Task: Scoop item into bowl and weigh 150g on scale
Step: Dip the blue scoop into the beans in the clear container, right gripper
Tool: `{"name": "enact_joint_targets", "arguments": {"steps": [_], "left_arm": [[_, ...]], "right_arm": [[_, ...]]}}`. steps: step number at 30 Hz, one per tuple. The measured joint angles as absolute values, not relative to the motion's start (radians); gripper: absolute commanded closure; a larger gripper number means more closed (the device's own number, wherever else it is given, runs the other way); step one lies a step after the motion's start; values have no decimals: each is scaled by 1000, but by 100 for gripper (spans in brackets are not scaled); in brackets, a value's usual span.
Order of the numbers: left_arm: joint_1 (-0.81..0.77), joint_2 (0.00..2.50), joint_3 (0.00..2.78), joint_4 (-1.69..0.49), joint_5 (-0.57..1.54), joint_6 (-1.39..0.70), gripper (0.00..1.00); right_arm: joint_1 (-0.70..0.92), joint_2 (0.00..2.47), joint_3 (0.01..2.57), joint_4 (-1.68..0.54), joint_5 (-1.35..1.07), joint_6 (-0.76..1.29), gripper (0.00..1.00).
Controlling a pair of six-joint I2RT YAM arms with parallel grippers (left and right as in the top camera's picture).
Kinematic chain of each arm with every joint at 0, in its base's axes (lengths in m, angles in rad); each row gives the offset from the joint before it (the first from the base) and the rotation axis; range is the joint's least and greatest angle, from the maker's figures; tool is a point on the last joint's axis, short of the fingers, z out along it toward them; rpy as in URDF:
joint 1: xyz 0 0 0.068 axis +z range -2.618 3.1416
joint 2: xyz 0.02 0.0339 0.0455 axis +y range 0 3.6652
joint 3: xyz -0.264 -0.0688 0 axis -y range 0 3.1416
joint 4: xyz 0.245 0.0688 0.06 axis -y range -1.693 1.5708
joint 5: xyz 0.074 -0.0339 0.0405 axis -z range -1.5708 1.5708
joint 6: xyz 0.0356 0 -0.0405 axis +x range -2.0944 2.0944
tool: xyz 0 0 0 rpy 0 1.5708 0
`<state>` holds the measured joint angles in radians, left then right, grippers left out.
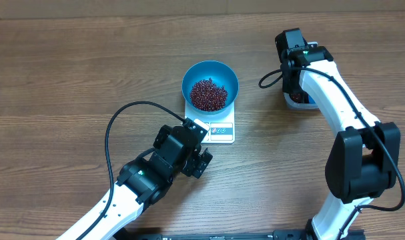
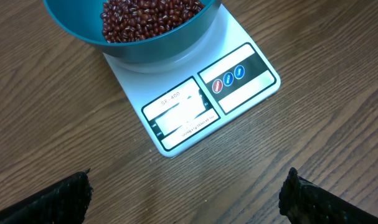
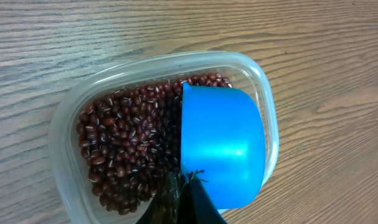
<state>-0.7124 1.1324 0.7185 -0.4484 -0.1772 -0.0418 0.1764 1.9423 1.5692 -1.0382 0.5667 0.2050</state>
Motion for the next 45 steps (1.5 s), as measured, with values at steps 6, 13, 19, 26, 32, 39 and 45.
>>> {"name": "enact_joint_targets", "arguments": {"steps": [6, 13, 19, 26, 32, 39, 45], "left_arm": [[-712, 1132, 719, -448, -177, -42, 0], [-712, 1132, 719, -448, -177, -42, 1], [-712, 1132, 719, -448, -177, -42, 0], [-712, 1132, 719, -448, -177, -42, 1], [-712, 1132, 719, -448, -177, -42, 0], [-712, 1132, 719, -448, -177, -42, 0], [-712, 1132, 719, -448, -177, -42, 0]], "right_arm": [[176, 1942, 1569, -1042, 564, 205, 96], [177, 1942, 1554, -1027, 542, 205, 96], [178, 1942, 1529, -1000, 498, 205, 96], [176, 1942, 1528, -994, 443, 205, 96], [171, 1942, 1529, -988, 400, 204, 96], [170, 1942, 1567, -999, 290, 205, 96], [157, 1942, 1572, -1002, 245, 205, 96]]}}
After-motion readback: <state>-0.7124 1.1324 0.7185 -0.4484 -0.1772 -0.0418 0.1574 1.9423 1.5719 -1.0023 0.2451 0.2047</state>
